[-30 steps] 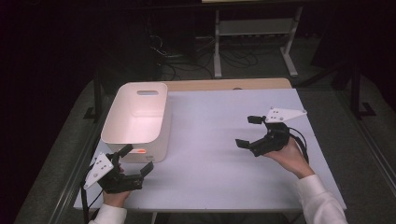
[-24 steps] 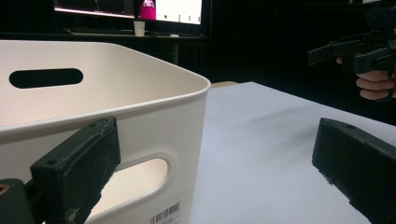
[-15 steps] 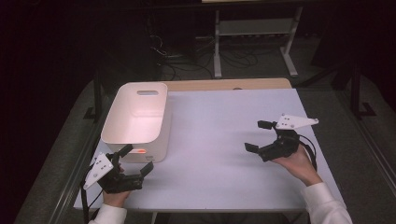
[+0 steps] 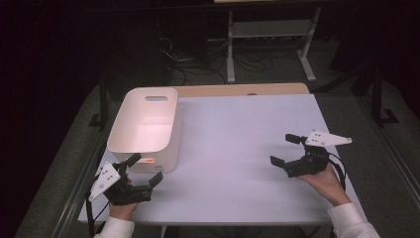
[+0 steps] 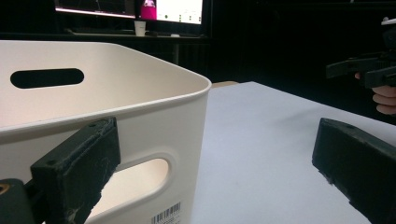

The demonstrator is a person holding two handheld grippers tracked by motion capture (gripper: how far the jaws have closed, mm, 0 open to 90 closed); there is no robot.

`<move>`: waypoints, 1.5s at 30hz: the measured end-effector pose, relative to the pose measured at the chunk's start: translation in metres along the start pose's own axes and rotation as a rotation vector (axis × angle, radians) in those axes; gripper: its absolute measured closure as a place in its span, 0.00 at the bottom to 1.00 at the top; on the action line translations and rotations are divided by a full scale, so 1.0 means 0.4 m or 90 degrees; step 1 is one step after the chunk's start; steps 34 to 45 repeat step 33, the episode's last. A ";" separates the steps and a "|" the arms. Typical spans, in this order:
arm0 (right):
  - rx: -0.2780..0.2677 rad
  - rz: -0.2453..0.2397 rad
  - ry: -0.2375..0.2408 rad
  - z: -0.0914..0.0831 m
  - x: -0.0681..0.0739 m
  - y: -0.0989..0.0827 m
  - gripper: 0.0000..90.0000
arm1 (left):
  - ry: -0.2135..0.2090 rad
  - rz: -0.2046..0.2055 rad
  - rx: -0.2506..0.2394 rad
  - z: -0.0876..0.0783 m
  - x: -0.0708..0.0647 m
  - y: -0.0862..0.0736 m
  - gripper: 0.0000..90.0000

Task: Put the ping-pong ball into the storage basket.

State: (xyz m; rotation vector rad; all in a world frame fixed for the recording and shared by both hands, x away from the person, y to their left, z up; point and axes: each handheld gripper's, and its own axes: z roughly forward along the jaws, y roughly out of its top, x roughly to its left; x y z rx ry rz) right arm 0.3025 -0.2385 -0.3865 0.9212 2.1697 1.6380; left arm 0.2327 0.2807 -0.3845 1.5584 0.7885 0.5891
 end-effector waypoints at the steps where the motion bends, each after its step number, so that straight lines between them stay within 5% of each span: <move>1: -0.002 -0.003 -0.004 -0.003 -0.002 -0.004 0.00 | 0.000 0.000 0.001 0.000 0.000 0.000 0.00; 27: -0.041 0.019 -0.083 -0.086 -0.017 -0.093 0.00 | 0.002 -0.002 0.000 -0.001 -0.001 0.000 0.00; 45: -0.044 0.010 -0.088 -0.088 -0.011 -0.096 0.00 | -0.004 -0.003 -0.002 -0.003 0.000 0.001 0.00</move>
